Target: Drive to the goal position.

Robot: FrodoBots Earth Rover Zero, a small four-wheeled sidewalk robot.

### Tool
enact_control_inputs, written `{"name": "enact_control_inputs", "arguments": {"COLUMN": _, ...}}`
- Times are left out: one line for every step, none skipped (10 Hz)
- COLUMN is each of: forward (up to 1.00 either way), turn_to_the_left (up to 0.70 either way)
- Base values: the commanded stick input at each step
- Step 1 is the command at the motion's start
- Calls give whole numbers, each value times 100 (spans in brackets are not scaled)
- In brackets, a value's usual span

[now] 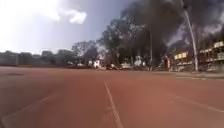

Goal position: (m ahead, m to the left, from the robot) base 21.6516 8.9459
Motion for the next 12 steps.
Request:
{"name": "enact_control_inputs", "arguments": {"forward": 70, "turn_to_the_left": 0}}
{"name": "enact_control_inputs", "arguments": {"forward": 70, "turn_to_the_left": 0}}
{"name": "enact_control_inputs", "arguments": {"forward": 70, "turn_to_the_left": 0}}
{"name": "enact_control_inputs", "arguments": {"forward": 70, "turn_to_the_left": 0}}
{"name": "enact_control_inputs", "arguments": {"forward": 70, "turn_to_the_left": 0}}
{"name": "enact_control_inputs", "arguments": {"forward": 70, "turn_to_the_left": 0}}
{"name": "enact_control_inputs", "arguments": {"forward": 70, "turn_to_the_left": 0}}
{"name": "enact_control_inputs", "arguments": {"forward": 70, "turn_to_the_left": 0}}
{"name": "enact_control_inputs", "arguments": {"forward": 70, "turn_to_the_left": 0}}
{"name": "enact_control_inputs", "arguments": {"forward": 70, "turn_to_the_left": 0}}
{"name": "enact_control_inputs", "arguments": {"forward": 70, "turn_to_the_left": 0}}
{"name": "enact_control_inputs", "arguments": {"forward": 70, "turn_to_the_left": 0}}
